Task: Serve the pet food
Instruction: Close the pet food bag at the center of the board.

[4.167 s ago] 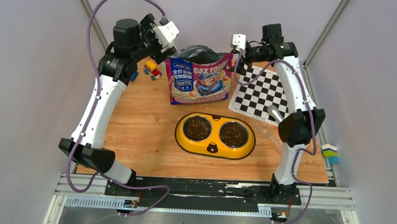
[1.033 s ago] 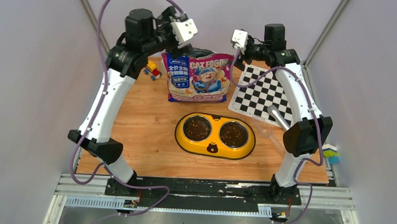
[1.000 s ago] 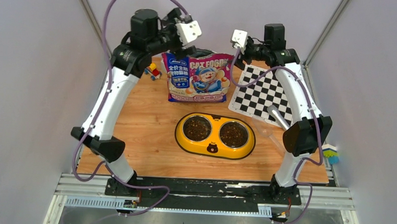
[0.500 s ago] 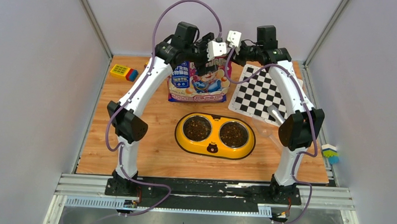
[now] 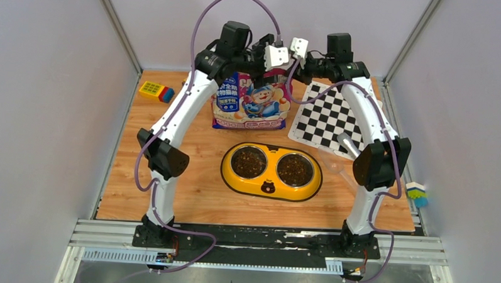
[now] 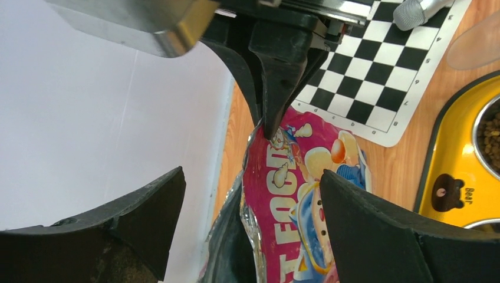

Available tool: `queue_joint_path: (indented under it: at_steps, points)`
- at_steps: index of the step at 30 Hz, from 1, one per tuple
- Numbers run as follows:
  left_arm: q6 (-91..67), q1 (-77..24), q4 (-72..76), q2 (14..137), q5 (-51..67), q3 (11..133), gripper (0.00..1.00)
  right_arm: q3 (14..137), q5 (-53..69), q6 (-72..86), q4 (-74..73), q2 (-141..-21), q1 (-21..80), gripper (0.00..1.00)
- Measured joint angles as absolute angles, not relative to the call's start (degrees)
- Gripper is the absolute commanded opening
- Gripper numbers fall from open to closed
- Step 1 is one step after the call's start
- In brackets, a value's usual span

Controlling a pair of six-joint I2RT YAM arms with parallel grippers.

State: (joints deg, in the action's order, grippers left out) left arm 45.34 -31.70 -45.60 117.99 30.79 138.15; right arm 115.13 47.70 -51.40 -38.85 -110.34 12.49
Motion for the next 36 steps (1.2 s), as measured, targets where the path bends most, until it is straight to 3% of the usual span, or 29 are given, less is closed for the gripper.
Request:
queue_joint_path:
  at_steps: [10, 15, 18, 25, 30, 33, 34, 36]
  points:
    - [50.5, -31.9, -47.68, 121.6, 29.85, 138.39, 0.61, 113.84, 49.6, -50.41, -38.87, -109.4, 12.19, 0.0]
    - [51.66, -31.88, -48.49, 123.72, 28.97, 139.46, 0.29, 112.31, 50.11, -50.37, -39.11, -108.27, 12.12, 0.0]
    - [51.94, -31.9, -48.84, 123.81, 28.29, 139.46, 0.19, 112.05, 50.09, -50.37, -38.85, -108.2, 12.08, 0.0]
    - [51.88, -31.9, -49.28, 123.79, 25.85, 139.48, 0.17, 111.53, 49.54, -49.52, -37.52, -108.2, 12.03, 0.0]
    - [51.64, -31.68, -49.95, 123.39, 23.59, 139.44, 0.26, 111.33, 48.53, -48.47, -36.21, -108.2, 12.25, 0.0]
    - [51.31, -30.59, -51.31, 122.32, 22.37, 138.74, 0.12, 111.13, 48.21, -47.97, -35.68, -108.16, 12.25, 0.0]
    - [51.22, -29.93, -51.7, 121.47, 22.35, 137.95, 0.02, 110.93, 48.16, -47.79, -35.31, -108.12, 12.29, 0.0]
    - [50.96, -29.21, -52.27, 120.33, 22.63, 136.9, 0.0, 110.89, 48.16, -47.57, -34.81, -108.09, 12.45, 0.0]
